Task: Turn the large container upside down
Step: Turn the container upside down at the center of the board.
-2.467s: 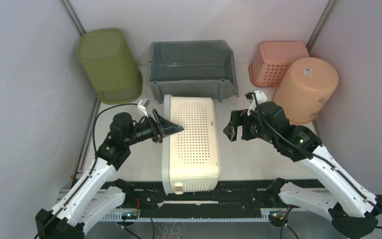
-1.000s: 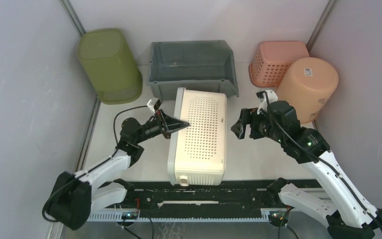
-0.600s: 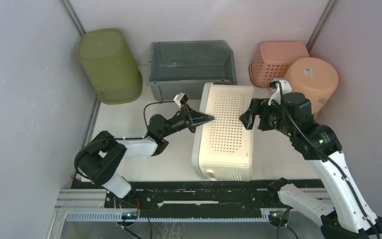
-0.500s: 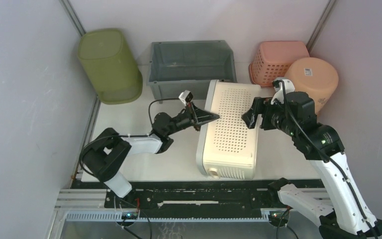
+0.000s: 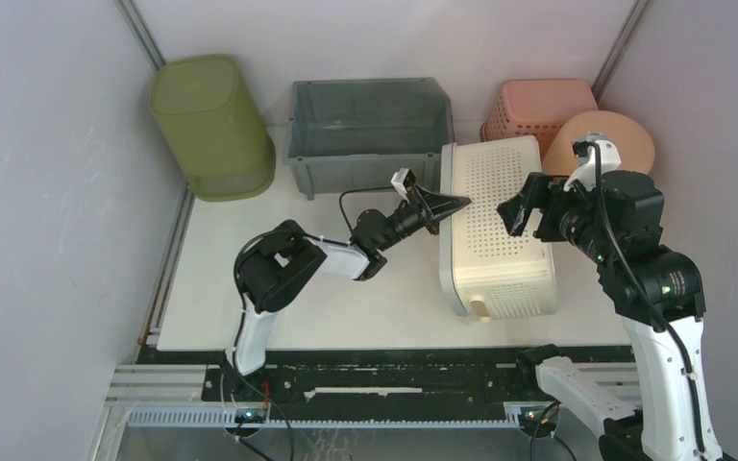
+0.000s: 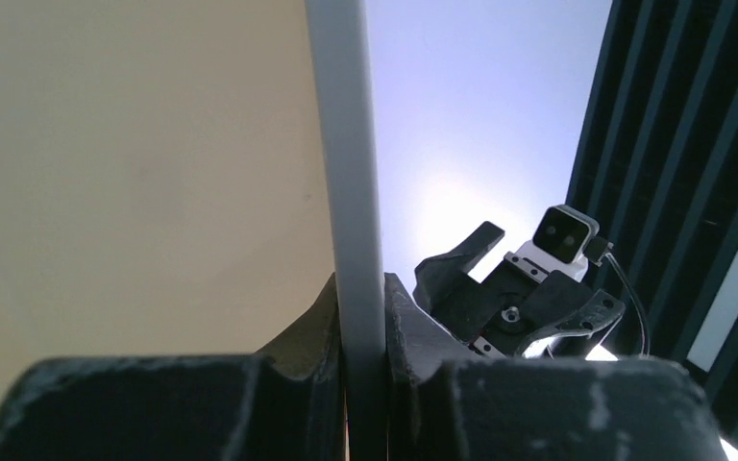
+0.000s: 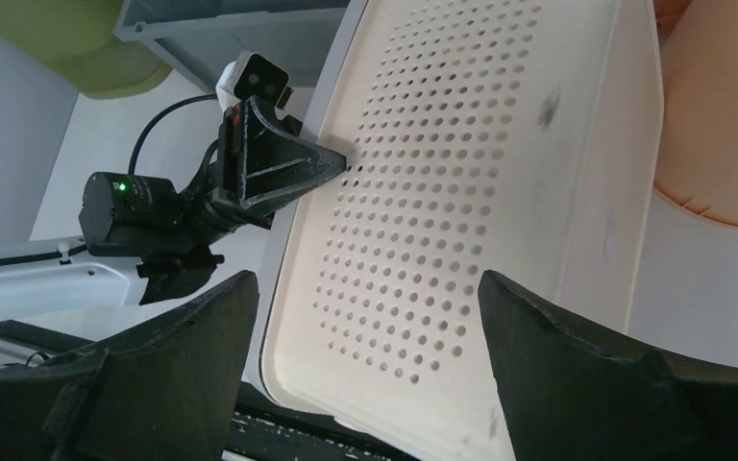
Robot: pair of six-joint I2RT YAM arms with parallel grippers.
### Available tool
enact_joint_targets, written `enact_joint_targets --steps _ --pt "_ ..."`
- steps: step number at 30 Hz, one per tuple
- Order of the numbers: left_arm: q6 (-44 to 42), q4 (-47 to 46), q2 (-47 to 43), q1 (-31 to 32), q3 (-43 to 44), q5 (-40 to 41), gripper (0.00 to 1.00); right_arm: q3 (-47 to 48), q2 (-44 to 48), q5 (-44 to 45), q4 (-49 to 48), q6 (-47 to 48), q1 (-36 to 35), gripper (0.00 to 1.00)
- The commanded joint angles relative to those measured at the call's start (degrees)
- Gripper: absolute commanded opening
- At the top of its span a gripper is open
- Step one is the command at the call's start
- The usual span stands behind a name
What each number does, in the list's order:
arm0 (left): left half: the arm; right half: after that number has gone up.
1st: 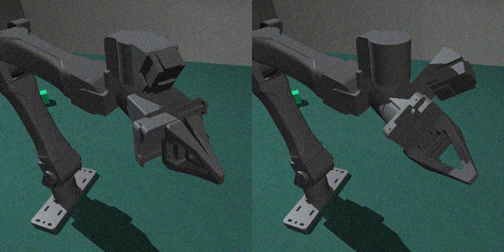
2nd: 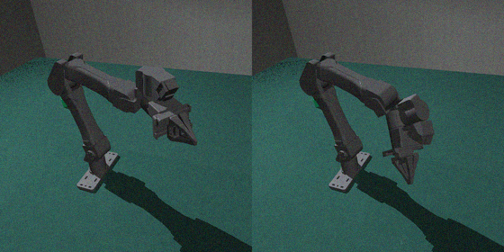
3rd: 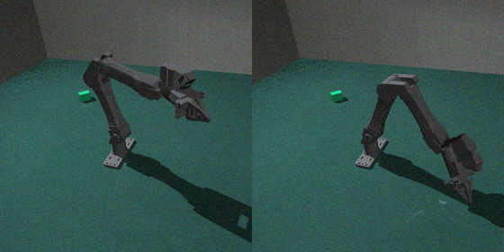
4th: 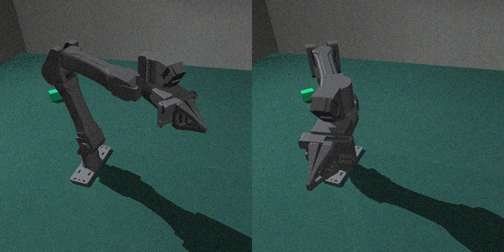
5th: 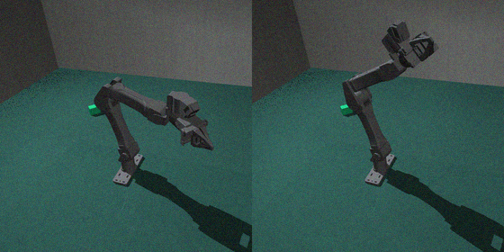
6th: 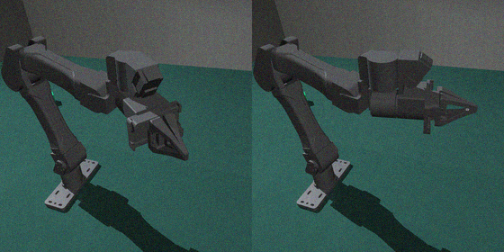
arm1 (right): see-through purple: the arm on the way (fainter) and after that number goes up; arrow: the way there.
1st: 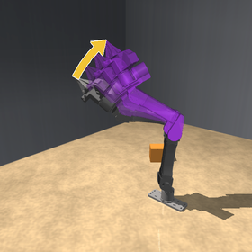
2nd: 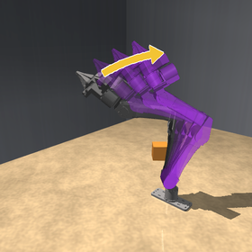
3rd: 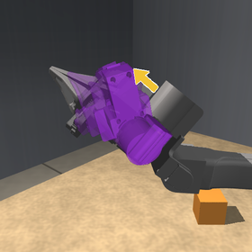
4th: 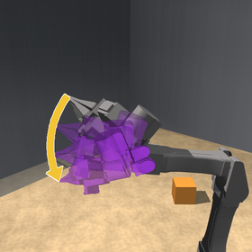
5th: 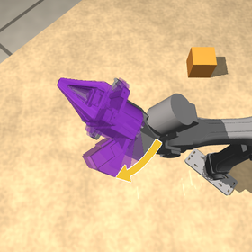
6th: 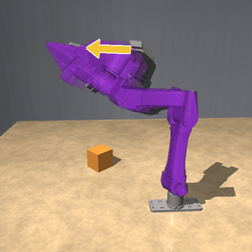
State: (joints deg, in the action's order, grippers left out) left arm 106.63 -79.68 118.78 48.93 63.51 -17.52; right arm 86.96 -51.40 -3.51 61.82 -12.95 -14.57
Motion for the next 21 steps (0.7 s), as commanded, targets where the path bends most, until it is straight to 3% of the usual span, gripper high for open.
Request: enact_joint_targets --steps 1,9,17,21 --pt "0.4 -7.8 1.6 0.7 0.1 5.8 0.0 -0.2 -0.5 -2.3 0.9 0.8 1.6 0.93" --pt "0.1 -7.8 1.3 -0.3 -12.1 4.8 0.02 -4.0 -0.7 -5.2 -1.1 0.4 2.4 0.93" --pt "-3.1 -7.6 2.3 -3.2 -21.2 -2.9 0.45 -7.1 -0.4 -7.1 -3.0 0.5 2.6 0.93" --pt "-4.6 -7.6 3.0 -4.8 -23.8 -5.8 0.55 -7.4 -0.3 -7.9 -3.4 0.5 2.6 0.92"
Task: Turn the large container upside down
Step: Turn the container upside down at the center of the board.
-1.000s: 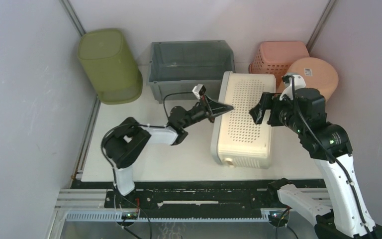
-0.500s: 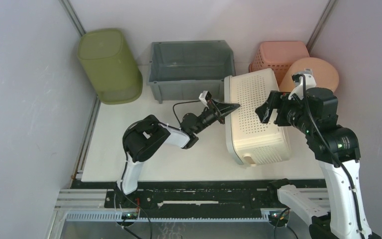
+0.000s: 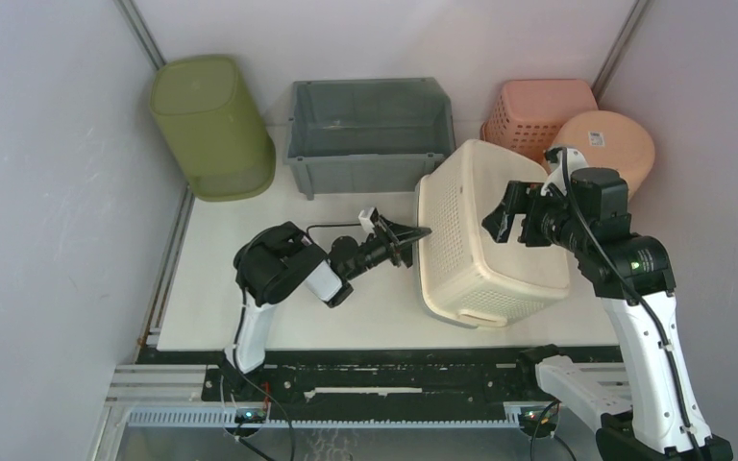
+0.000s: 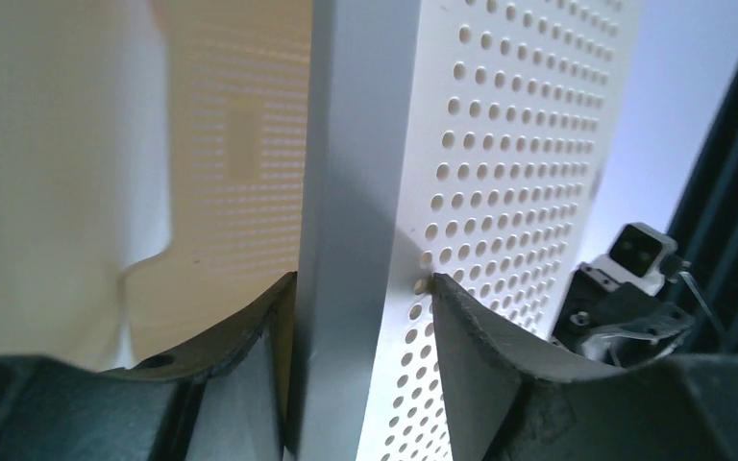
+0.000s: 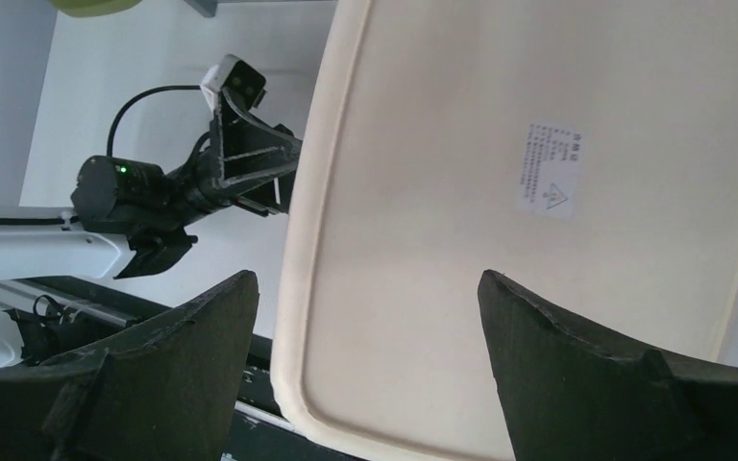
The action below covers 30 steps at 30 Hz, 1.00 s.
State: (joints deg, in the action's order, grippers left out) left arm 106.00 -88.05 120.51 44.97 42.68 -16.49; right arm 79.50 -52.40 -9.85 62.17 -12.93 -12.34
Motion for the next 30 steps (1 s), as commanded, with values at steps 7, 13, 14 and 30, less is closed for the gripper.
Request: enact_joint_targets --steps 7,13,14,30 --pt "-6.0 0.8 2.1 -1.5 -2.6 -8.7 0.54 -1.2 0.7 -3.0 -4.9 0.1 0.4 0.92" --pt "-6.6 1.0 5.0 -1.6 -1.8 -9.6 0.54 -1.7 1.1 -2.7 -4.6 0.1 0.4 0.92" --pt "-6.5 1.0 5.5 -1.7 -1.9 -9.8 0.54 -1.8 1.3 -2.7 -4.8 0.1 0.4 0.92" --pt "-9.2 1.9 6.6 -4.1 -1.6 -10.7 0.54 -4.5 2.4 -4.3 -6.1 -0.9 0.4 0.92"
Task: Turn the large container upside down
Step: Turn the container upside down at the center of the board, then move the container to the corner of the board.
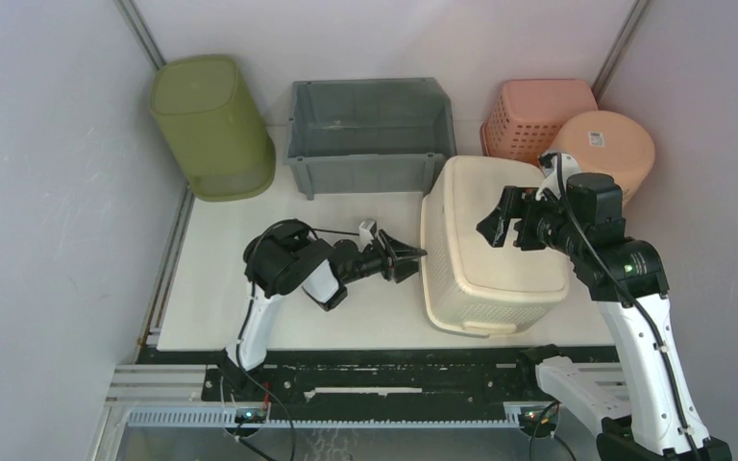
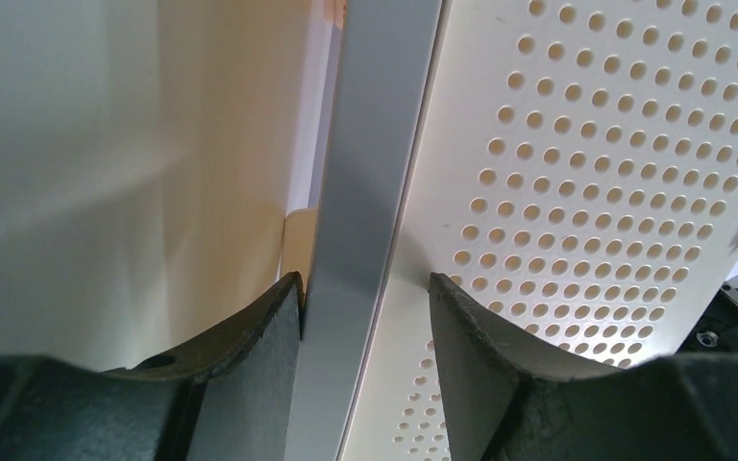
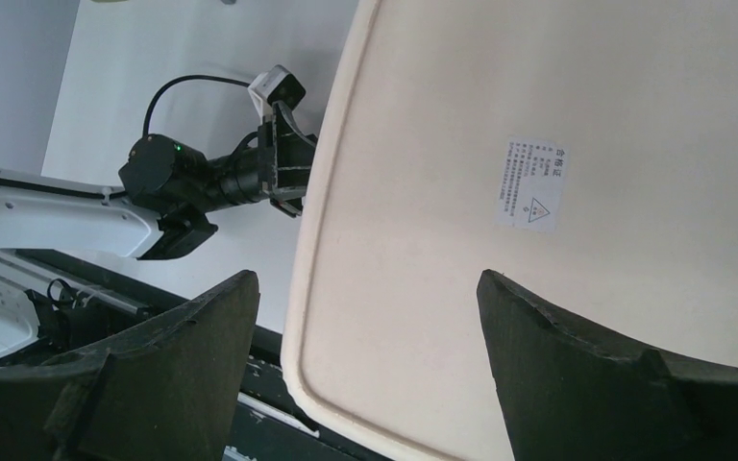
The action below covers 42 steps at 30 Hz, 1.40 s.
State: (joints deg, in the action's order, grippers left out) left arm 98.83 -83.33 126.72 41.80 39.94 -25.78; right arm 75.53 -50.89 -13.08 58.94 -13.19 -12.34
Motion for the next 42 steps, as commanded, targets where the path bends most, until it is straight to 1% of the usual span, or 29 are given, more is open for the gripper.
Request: enact_joint_targets --steps 1,6,11,17,21,24,30,35,39,42 --pt "-2.1 -2.7 0.5 -1.1 1.1 -1.5 0.54 -0.7 1.0 -1.2 -3.0 -0.7 0.4 0.92" --pt "-4.6 0.5 0.0 -1.7 0.5 -1.7 0.54 -1.1 1.1 -1.4 -3.2 -1.0 0.4 0.92" --pt "-12.1 10.9 -3.7 -2.1 -0.3 -1.1 0.55 -1.8 1.1 -1.9 -3.7 -1.3 0.4 0.92" --pt "-15.3 16.3 -6.8 -2.6 -2.4 -0.6 0.54 -2.7 1.0 -0.1 -3.7 -1.4 0.4 0.92" --pt "-19.3 24.7 -10.8 -2.6 -3.7 -0.1 0.54 -4.5 -0.7 2.0 -5.5 -2.3 0.4 0.92" --pt "-24.2 32.3 -14.3 -2.6 -4.0 0.7 0.54 -7.1 -2.6 1.7 -7.5 -3.3 0.4 0.92" --pt "-36.5 53.8 -24.2 -2.6 -2.7 4.5 0.54 -10.1 -3.4 0.9 -10.1 -3.8 0.4 0.92" --pt "-44.4 69.1 -33.9 -2.6 -1.9 8.9 0.53 -10.4 -3.1 0.6 -10.3 -3.4 0.4 0.91" --pt "-47.7 77.2 -41.4 -2.6 -2.0 11.0 0.54 -11.7 -2.1 -2.8 -12.7 -4.3 0.0 0.9" --pt "-49.0 81.0 -46.0 -3.0 -1.7 11.3 0.54 -11.9 -2.6 -1.7 -13.2 -4.6 -1.6 0.9"
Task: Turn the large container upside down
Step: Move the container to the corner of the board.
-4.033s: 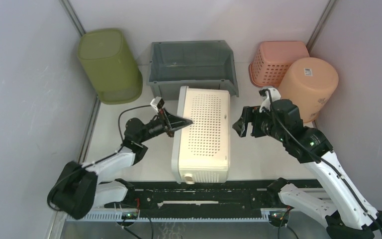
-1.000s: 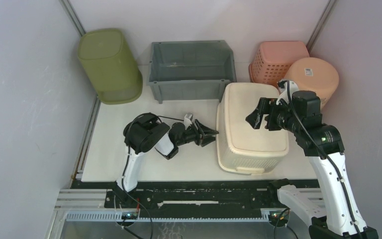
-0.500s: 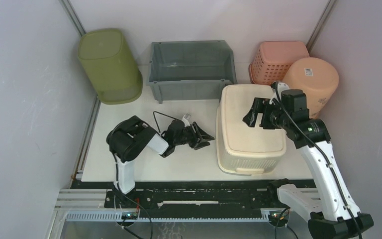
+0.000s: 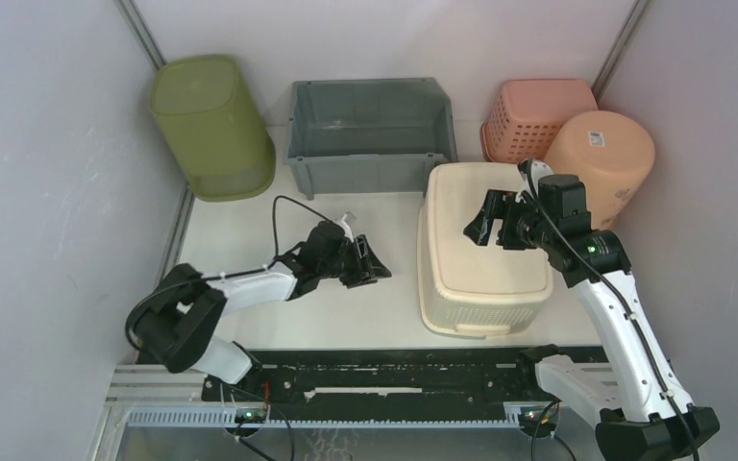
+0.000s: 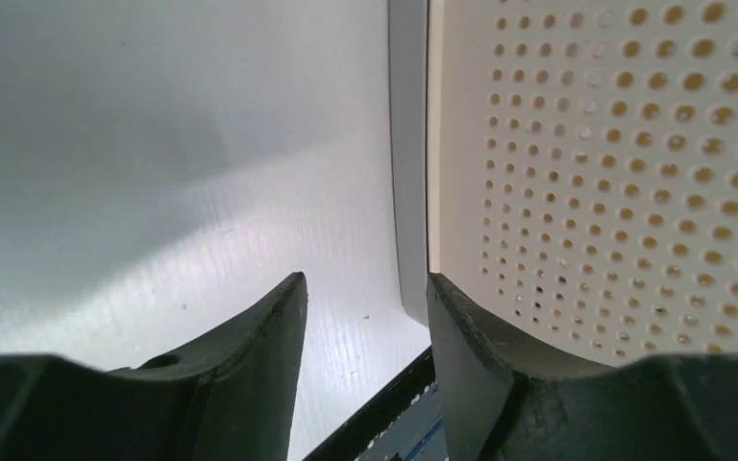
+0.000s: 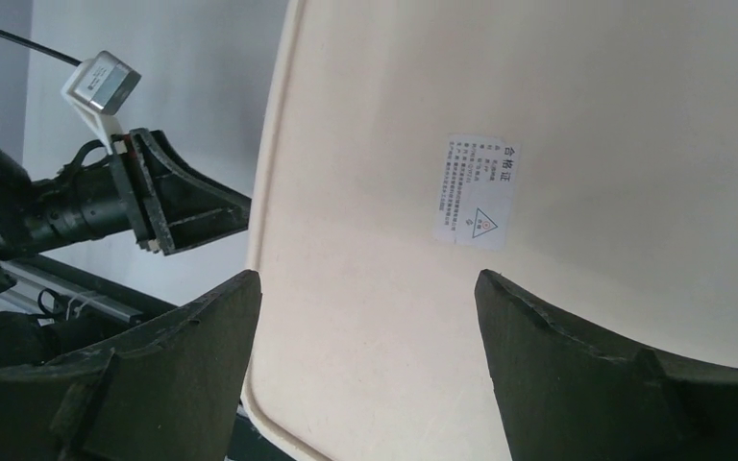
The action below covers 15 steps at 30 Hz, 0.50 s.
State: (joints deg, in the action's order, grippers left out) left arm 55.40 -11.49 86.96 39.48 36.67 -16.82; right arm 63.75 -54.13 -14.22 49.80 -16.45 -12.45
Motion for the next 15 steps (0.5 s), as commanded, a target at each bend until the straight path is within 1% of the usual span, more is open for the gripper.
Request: enact_joint_targets --steps 1,5,8,11,14,15 --pt "-6.0 10.1 -7.6 -1.0 1.7 2.3 0.54 -0.1 0.3 -0.2 -4.1 -1.5 -2.2 0.9" --pt "-7.7 14.2 -12.9 -3.1 2.3 2.0 0.54 -0.1 -0.2 1.7 -4.4 -1.9 -4.4 0.89" --pt "-8.6 17.2 -17.0 -5.0 2.3 1.6 0.54 -0.1 -0.7 3.2 -4.4 -2.4 -4.7 0.89" --pt "-9.4 20.1 -21.1 -5.9 2.5 2.0 0.54 0.3 -1.7 9.9 -3.0 -2.9 -3.2 0.9" --pt "-9.9 22.5 -24.4 -6.3 2.9 2.4 0.54 0.6 -3.8 13.5 -2.9 -3.5 -1.2 0.9" --pt "-10.1 23.5 -25.4 -6.5 3.2 2.3 0.54 1.8 -5.1 16.7 -1.5 -3.6 -1.3 0.9"
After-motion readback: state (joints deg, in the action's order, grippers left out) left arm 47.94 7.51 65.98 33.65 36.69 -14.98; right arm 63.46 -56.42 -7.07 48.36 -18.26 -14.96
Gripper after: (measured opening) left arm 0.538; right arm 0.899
